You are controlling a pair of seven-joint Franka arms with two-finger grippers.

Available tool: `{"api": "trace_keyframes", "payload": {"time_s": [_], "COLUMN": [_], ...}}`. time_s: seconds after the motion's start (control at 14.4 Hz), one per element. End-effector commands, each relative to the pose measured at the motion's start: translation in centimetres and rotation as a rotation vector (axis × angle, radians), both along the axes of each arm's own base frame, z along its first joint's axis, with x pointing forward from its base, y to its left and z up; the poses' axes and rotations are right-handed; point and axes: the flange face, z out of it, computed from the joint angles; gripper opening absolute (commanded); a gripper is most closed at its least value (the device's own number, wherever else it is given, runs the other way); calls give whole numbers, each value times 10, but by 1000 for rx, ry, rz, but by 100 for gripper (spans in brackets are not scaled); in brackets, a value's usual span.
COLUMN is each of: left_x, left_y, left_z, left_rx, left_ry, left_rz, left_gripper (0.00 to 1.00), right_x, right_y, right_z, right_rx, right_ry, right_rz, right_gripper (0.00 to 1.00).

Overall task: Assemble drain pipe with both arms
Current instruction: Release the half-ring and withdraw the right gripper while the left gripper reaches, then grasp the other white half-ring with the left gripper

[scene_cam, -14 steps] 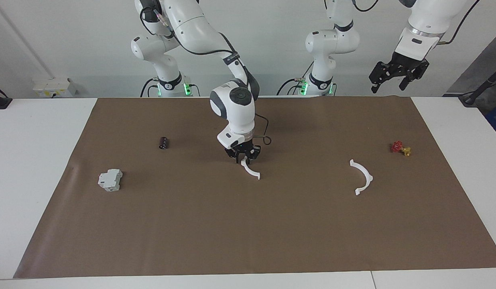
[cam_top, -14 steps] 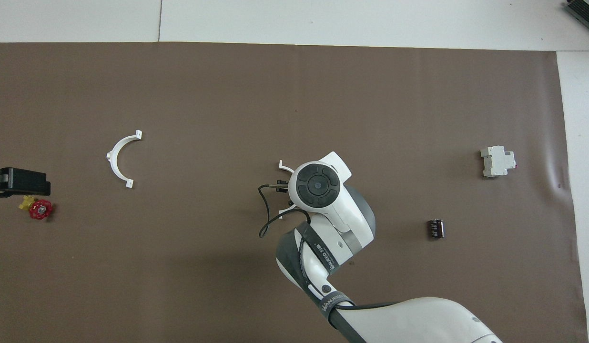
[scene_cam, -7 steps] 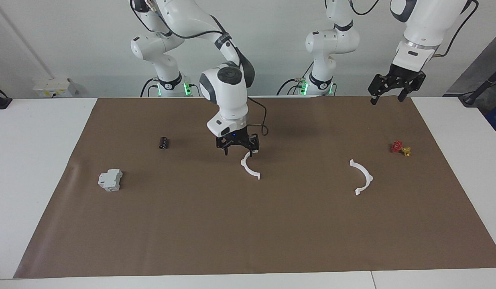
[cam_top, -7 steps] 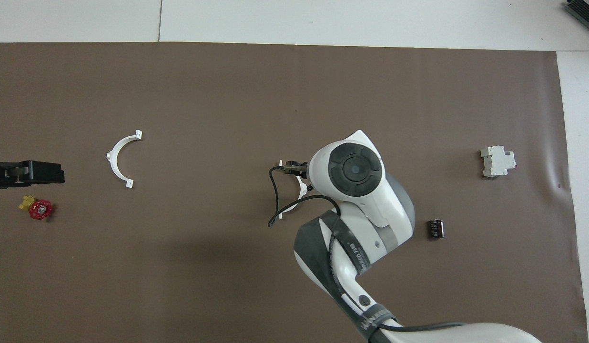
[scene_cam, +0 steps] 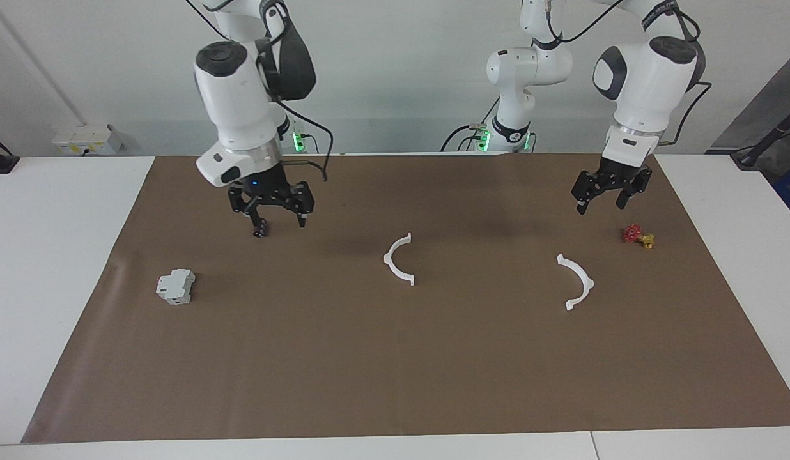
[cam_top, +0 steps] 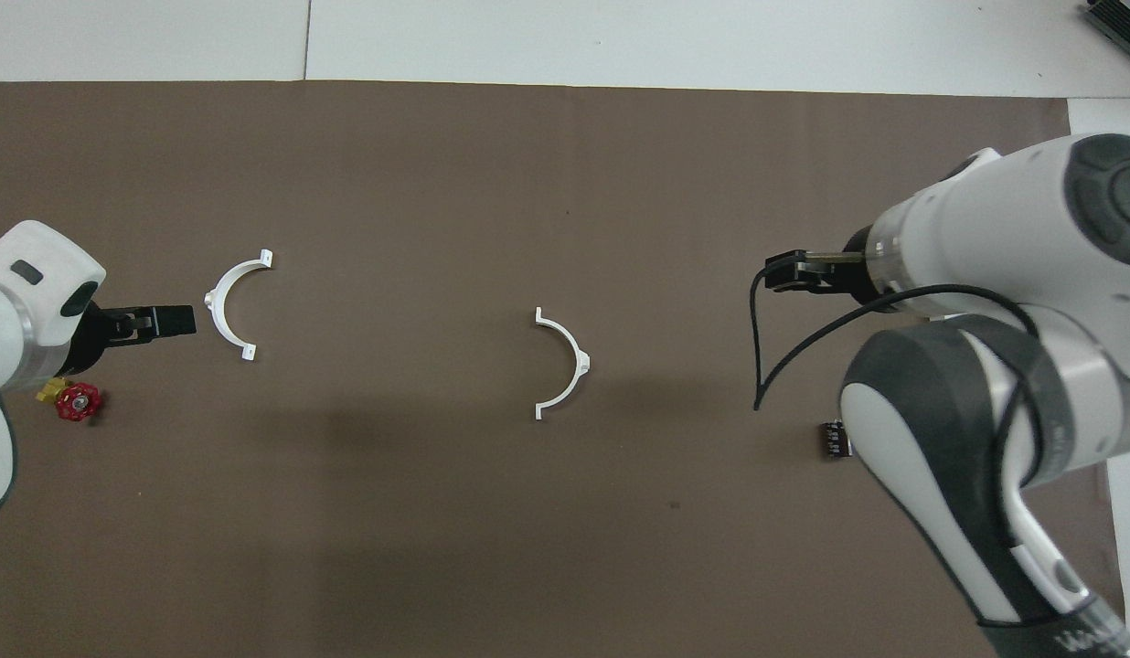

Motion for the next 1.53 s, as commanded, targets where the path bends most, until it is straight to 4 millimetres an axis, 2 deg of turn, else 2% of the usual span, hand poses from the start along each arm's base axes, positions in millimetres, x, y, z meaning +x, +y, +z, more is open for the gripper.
{"api": "trace_keyframes", "payload": {"time_s": [0.0, 0.14, 0.35, 0.49, 0.62, 0.69, 0.9, 0.97, 1.11, 1.46], "left_x": [19, 29, 33, 30, 32, 30, 39, 41, 43, 44], "left_y": [4, 11, 15, 19, 25, 24, 18, 17, 15, 14], "left_z": [-39, -60, -69, -80, -103, -121, -173, -181, -187, -185], "left_rx": [-18, -18, -21, -20, -22, -23, -46, -57, -59, -58], "left_ry": [-19, -23, -36, -28, -36, -30, -45, -56, -54, -57], "left_rz": [21, 24, 39, 44, 58, 58, 127, 166, 170, 164], "left_gripper": [100, 100, 100, 100, 100, 100, 100, 100, 100, 100], "right_x": [-12, -22, -35, -38, -39, -39, -32, -31, -30, -31], "right_y": [-61, -93, -137, -153, -155, -157, -153, -148, -142, -136], "right_z": [24, 32, 47, 58, 78, 87, 90, 93, 94, 92], "right_rx": [-28, -31, -30, -70, -109, -90, -74, -74, -74, -26], "right_ry": [50, 84, 96, 97, 121, 116, 108, 106, 103, 99], "right_rz": [35, 51, 61, 73, 72, 61, 63, 71, 68, 50], "right_gripper": [100, 100, 100, 100, 100, 100, 100, 100, 100, 100]}}
